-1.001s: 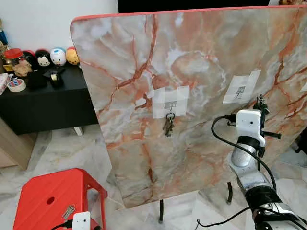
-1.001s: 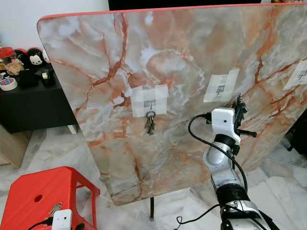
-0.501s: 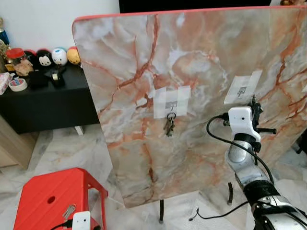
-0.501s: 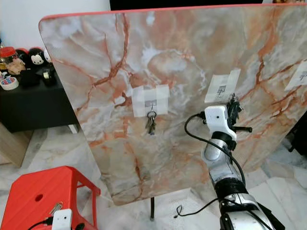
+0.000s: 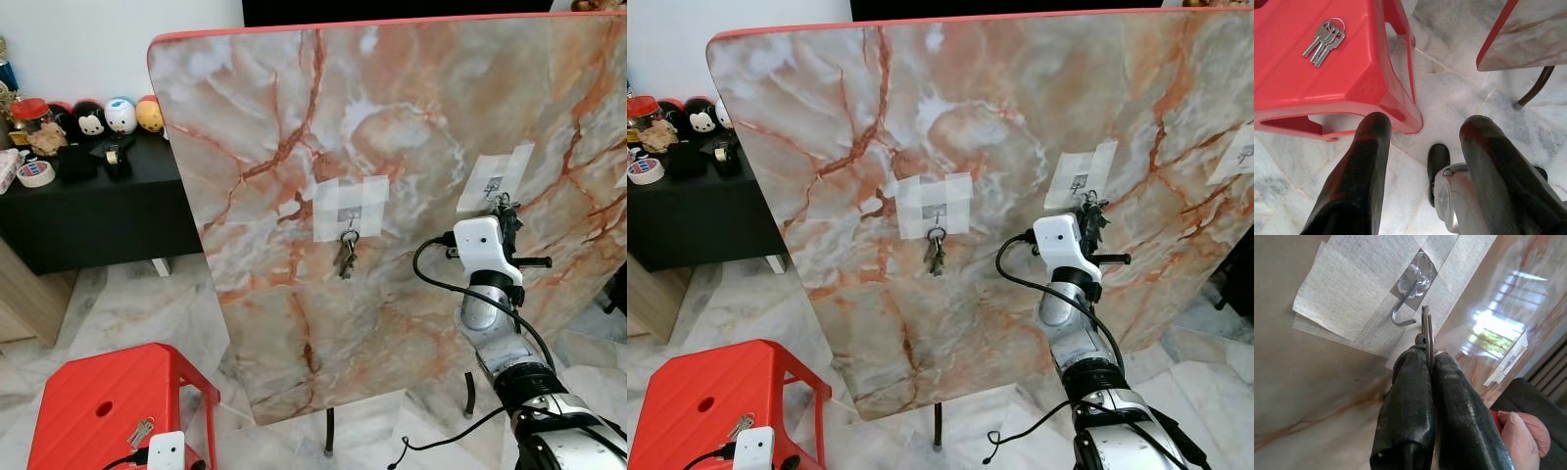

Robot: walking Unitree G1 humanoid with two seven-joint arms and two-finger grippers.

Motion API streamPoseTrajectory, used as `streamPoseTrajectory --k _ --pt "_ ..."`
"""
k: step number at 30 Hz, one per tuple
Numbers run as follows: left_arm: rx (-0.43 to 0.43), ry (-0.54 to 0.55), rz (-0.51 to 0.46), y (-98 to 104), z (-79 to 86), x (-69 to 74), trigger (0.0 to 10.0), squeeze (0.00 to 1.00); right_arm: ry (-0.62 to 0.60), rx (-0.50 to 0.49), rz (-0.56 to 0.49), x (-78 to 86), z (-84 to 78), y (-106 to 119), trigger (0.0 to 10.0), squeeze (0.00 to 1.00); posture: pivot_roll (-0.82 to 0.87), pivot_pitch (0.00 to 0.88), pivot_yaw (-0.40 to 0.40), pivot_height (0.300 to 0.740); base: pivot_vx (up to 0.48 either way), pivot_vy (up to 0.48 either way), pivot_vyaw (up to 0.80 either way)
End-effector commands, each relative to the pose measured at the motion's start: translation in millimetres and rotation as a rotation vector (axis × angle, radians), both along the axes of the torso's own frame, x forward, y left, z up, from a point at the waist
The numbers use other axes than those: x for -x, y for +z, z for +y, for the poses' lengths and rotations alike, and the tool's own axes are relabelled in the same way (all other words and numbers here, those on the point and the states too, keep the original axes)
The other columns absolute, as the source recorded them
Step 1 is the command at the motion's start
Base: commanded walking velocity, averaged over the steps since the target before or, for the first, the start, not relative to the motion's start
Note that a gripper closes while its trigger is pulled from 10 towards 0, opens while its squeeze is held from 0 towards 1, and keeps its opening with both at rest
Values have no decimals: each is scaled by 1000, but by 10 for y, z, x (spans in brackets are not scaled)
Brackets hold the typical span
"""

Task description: Hang keys on a hook

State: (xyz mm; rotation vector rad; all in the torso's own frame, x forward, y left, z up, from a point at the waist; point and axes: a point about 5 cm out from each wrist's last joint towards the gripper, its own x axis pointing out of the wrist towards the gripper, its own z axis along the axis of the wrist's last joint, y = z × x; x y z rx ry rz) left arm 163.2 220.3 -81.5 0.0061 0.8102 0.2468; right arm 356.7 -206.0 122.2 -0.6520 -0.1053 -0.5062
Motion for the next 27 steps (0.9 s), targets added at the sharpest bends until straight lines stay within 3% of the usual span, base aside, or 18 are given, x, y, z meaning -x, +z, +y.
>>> streamPoseTrajectory --k 1,25,26,27 --pt "1 5 16 -20 -15 31 10000 0 10 2 -19 -53 19 88 10000 0 54 0 -29 740 0 0 0" --pt "0 -2 19 -23 -21 36 10000 0 55 14 42 -84 82 40 10000 8 53 0 -27 740 0 0 0" --pt "0 -2 19 -24 -22 36 10000 0 55 13 41 -83 82 39 10000 788 51 0 -27 740 0 0 0" --pt "0 -2 20 -24 -23 37 10000 0 54 15 40 -82 81 39 10000 839 51 0 -27 740 0 0 0"
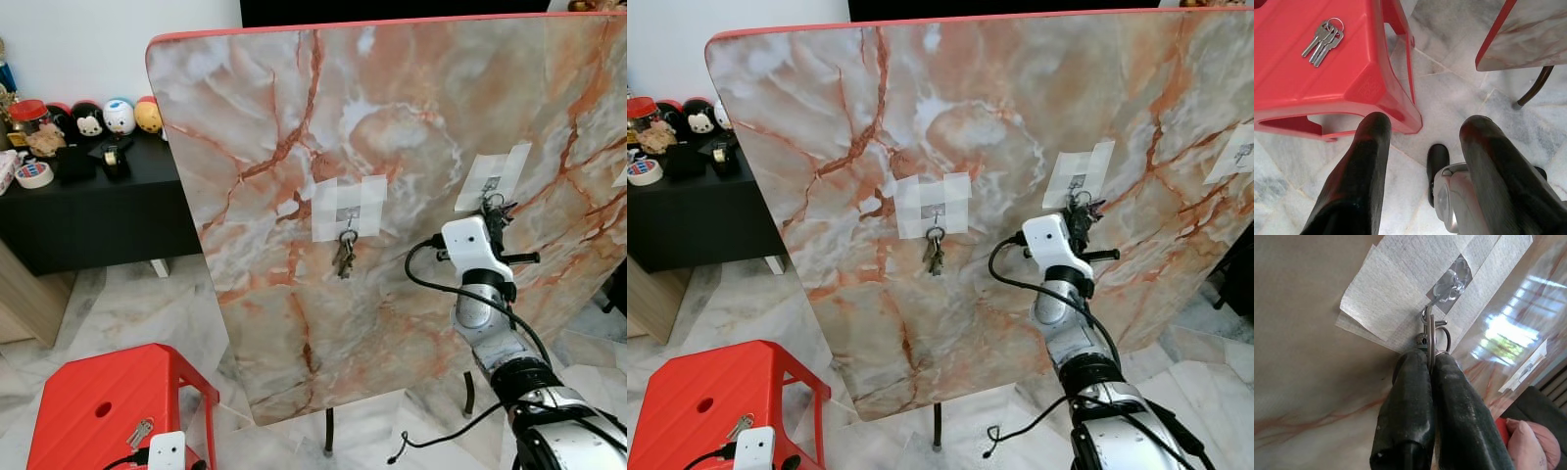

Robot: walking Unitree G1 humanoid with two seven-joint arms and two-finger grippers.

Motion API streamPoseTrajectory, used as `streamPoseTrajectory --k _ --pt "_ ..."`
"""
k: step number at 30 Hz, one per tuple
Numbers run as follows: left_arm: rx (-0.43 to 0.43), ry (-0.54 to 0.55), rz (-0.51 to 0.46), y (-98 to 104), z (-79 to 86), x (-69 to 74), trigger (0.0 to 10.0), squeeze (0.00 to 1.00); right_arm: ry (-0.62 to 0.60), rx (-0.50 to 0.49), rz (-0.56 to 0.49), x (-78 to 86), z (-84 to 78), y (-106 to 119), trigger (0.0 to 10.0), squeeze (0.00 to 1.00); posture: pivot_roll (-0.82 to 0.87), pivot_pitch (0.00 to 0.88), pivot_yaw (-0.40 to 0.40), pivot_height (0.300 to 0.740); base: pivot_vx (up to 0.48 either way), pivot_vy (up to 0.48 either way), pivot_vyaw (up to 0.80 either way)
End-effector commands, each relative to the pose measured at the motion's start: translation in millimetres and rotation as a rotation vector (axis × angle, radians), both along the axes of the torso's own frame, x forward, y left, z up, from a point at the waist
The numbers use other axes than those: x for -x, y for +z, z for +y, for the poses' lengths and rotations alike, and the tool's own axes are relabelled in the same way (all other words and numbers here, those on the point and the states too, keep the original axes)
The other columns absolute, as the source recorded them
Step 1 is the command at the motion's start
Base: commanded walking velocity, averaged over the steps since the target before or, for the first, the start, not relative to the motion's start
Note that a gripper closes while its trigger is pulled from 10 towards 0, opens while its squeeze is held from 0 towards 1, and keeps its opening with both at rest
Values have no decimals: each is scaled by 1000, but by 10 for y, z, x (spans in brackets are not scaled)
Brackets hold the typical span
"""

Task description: Hang keys on a hook

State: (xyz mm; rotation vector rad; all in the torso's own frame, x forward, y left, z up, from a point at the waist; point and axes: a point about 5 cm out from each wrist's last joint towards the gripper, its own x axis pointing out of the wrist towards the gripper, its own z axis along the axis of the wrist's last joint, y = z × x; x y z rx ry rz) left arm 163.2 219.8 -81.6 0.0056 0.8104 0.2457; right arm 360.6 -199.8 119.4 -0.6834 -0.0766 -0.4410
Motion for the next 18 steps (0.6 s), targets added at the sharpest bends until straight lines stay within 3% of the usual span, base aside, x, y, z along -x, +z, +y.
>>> streamPoseTrajectory --k 1,6,7,8,16,18 --pt "0 -3 20 -24 -20 37 10000 0 3 -7 -15 -41 17 67 10000 859 53 0 -27 740 0 0 0" --pt "2 -3 22 -26 -23 40 10000 0 0 -3 -19 -26 14 53 10000 808 53 0 -28 740 0 0 0" --pt "2 -4 22 -27 -24 40 10000 0 -1 1 -24 -19 13 51 10000 141 53 0 -28 740 0 0 0" --pt "3 -5 22 -27 -25 41 10000 0 -4 4 -30 -13 11 50 10000 0 53 0 -28 740 0 0 0" --pt "3 -10 26 -32 -31 48 10000 0 35 -26 -73 63 8 16 10000 0 48 0 -26 740 0 0 0" --pt "2 -11 27 -32 -33 47 10000 0 124 -111 -79 89 90 -17 10000 0 50 0 -27 740 0 0 0"
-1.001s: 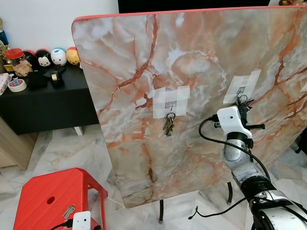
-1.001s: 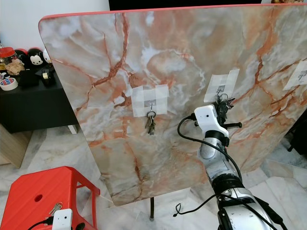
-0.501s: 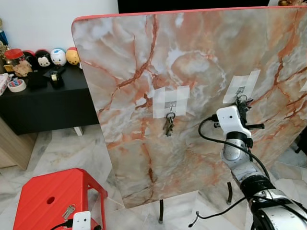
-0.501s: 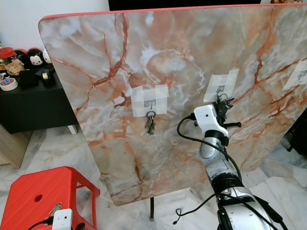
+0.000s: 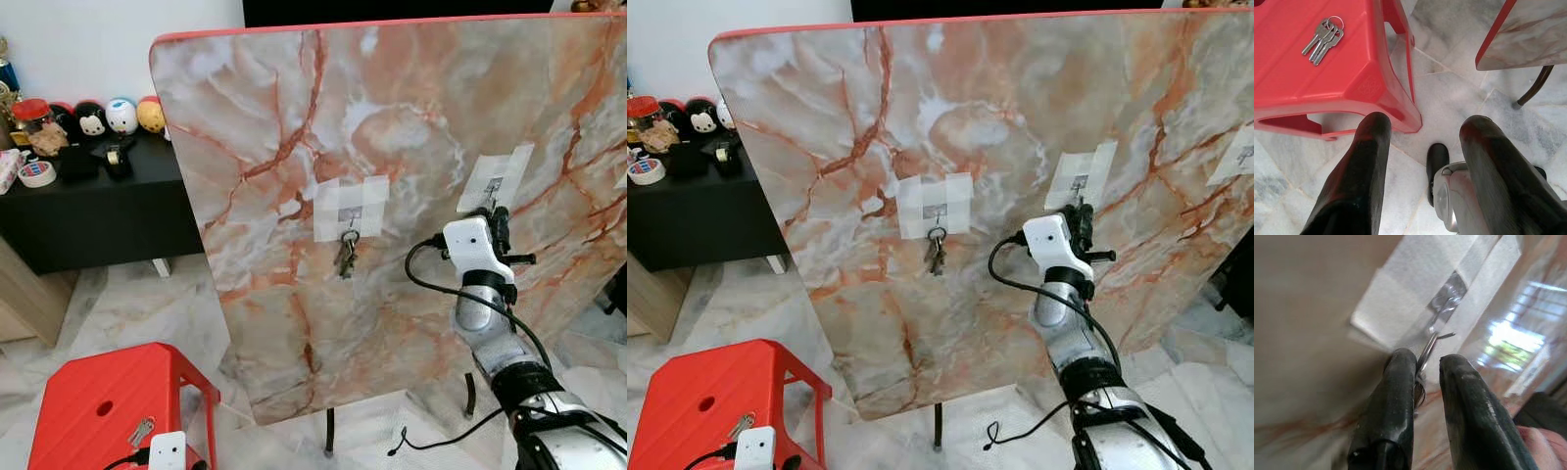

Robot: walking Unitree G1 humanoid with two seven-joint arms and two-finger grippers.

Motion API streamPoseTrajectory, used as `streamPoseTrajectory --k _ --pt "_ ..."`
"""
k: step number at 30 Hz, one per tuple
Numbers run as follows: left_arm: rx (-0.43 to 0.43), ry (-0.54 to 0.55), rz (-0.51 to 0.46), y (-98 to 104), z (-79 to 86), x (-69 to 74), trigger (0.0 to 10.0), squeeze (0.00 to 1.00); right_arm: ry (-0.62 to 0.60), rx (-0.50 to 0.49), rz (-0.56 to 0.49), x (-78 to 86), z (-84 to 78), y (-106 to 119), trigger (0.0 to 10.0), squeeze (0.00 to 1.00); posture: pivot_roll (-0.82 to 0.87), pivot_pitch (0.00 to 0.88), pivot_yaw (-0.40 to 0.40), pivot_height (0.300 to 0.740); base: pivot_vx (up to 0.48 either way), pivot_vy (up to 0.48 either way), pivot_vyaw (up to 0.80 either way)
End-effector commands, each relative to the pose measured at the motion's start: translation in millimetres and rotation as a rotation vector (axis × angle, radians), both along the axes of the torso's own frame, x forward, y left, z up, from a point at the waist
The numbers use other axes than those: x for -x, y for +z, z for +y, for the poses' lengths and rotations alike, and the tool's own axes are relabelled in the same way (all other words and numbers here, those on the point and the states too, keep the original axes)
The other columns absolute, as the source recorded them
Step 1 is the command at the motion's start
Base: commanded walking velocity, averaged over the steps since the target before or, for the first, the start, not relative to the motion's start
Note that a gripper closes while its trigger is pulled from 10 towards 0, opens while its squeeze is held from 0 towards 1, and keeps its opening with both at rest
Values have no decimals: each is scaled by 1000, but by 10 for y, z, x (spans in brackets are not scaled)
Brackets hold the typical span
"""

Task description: Hang keys on a hook

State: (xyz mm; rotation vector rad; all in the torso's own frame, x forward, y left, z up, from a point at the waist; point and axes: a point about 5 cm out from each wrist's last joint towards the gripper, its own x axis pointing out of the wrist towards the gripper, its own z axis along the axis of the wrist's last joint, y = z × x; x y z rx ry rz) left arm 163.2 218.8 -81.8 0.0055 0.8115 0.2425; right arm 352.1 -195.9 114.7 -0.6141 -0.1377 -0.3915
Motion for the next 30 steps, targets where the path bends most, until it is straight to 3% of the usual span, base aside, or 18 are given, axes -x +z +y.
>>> streamPoseTrajectory --k 1,7,11,12,13,14,16,17,18,19,22,26,27,30 --pt "1 -10 25 -30 -24 46 10000 0 70 -77 -26 17 68 15 10000 0 51 0 -29 740 0 0 0" --pt "2 -12 27 -32 -26 51 10000 0 89 -115 -27 133 74 -90 10000 0 50 0 -31 740 0 0 0" --pt "2 -16 29 -35 -28 56 10000 0 113 -196 42 264 94 -301 10000 0 49 0 -30 740 0 0 0" --pt "2 -16 30 -34 -26 55 10000 0 129 -273 116 312 110 -446 10000 0 46 0 -31 740 0 0 0" --pt "2 -16 30 -34 -26 55 10000 0 129 -273 116 312 110 -446 10000 0 46 0 -31 740 0 0 0" --pt "1 -18 30 -34 -26 54 10000 0 113 -372 231 374 121 -657 10000 0 41 0 -33 740 0 0 0" --pt "2 -19 32 -35 -27 53 10000 0 82 -470 324 444 129 -836 10000 0 45 0 -33 740 0 0 0" --pt "2 -20 32 -35 -28 53 10000 0 50 -543 393 516 131 -973 10000 0 47 0 -34 740 0 0 0" --pt "2 -21 34 -36 -28 54 10000 0 -8 -673 540 683 144 -1235 10000 0 47 0 -34 740 0 0 0" --pt "3 -21 34 -36 -28 53 10000 0 -23 -709 599 757 157 -1329 10000 0 51 0 -33 740 0 0 0" --pt "2 -21 36 -36 -24 52 10000 0 -45 -745 667 871 163 -1447 10000 0 52 0 -33 740 0 0 0" --pt "0 -22 44 -35 -1 51 10000 0 -67 -812 835 1210 204 -1729 10000 0 41 0 -27 740 0 0 0" --pt "-1 -25 54 -39 1 54 10000 0 -51 -798 896 1327 218 -1808 10000 0 48 0 -27 740 0 0 0" --pt "-1 -23 54 -37 9 53 10000 0 -25 -793 961 1448 247 -1886 10000 0 51 0 -25 740 0 0 0"
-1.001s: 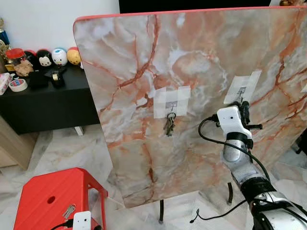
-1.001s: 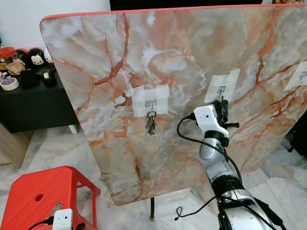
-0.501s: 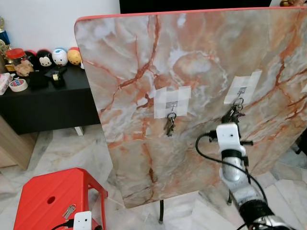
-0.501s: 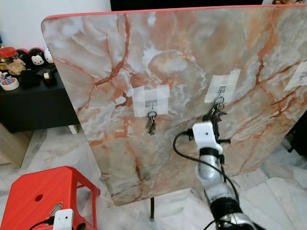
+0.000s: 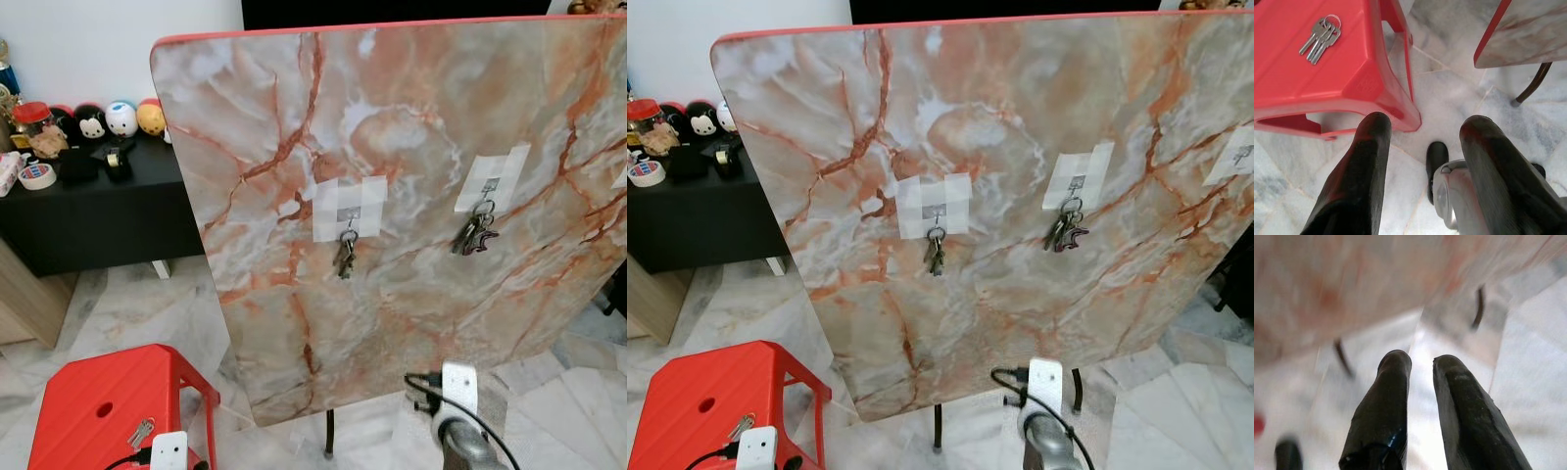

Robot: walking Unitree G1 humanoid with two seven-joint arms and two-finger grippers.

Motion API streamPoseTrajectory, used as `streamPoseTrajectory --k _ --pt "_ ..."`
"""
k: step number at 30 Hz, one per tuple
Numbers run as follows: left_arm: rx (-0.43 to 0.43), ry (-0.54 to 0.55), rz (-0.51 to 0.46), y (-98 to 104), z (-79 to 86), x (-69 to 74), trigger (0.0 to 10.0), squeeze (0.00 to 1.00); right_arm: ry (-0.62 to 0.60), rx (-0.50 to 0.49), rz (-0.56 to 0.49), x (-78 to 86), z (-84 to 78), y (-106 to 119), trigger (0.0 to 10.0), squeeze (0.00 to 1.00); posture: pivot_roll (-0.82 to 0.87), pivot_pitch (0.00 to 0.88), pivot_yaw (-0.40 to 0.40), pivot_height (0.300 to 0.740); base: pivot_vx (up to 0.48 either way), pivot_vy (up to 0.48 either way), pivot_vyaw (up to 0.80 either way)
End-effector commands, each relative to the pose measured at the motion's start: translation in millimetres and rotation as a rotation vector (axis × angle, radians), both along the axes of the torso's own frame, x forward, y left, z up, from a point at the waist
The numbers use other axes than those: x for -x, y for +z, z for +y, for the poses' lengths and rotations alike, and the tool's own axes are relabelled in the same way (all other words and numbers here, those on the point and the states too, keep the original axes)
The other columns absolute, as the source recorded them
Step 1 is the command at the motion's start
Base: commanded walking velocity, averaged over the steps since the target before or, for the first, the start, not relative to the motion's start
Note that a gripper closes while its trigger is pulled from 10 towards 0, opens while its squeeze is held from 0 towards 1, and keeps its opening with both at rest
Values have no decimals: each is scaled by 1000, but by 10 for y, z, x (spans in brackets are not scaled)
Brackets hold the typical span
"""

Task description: Hang keys on a hook

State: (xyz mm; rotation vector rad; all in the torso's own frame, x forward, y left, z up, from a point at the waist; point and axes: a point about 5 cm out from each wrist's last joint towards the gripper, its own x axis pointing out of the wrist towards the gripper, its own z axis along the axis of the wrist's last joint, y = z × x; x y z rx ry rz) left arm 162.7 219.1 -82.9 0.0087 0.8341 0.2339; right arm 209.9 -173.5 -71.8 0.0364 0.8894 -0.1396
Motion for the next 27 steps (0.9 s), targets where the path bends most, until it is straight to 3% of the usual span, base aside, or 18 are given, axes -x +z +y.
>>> streamPoseTrajectory --k 1,4,12,27 --pt "-5 -14 34 -27 11 49 10000 0 69 1 63 132 35 -80 10000 0 54 0 -25 740 0 0 0" --pt "-12 -13 49 -34 19 61 10000 0 84 20 135 298 -14 -163 10000 0 63 0 -25 740 0 0 0" --pt "-10 -14 53 -36 25 66 10000 0 90 27 127 330 -28 -173 10000 0 57 0 -17 740 0 0 50" --pt "-16 -25 57 -28 43 49 10000 0 115 56 111 282 -25 -150 10000 0 59 0 -15 740 0 0 800"
